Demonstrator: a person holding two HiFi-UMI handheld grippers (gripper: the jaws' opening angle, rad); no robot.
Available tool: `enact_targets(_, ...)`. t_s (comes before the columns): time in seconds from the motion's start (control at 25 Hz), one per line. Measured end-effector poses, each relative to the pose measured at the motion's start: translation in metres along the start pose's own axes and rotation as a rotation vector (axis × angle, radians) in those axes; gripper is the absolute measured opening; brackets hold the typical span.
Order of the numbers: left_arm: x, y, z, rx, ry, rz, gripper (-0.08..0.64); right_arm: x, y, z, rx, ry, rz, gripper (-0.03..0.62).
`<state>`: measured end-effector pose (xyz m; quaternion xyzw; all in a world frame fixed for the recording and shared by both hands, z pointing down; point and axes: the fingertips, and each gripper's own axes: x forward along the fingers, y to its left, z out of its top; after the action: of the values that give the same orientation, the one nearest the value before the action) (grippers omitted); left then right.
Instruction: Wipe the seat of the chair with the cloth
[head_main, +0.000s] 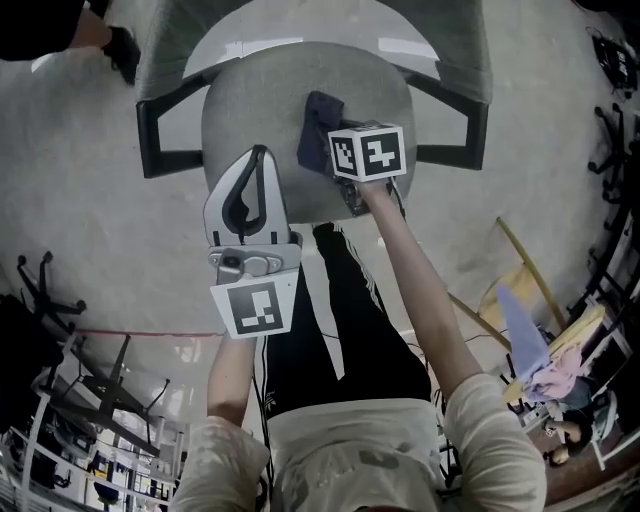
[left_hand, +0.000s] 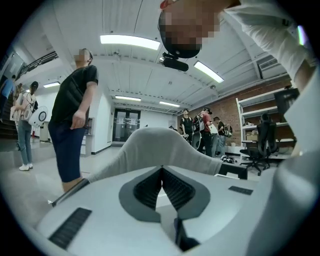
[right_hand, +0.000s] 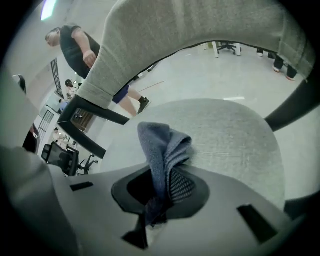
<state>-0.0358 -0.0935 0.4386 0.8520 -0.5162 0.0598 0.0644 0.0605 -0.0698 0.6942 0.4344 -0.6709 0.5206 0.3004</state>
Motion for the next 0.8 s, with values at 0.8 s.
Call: enact_targets(0.8,0.008,-0.048,-0.001,0.025,0.022,-0.081,0.015,-0.071,-0.112,-0.012,-0.116,-0.017,-0.330,0.050)
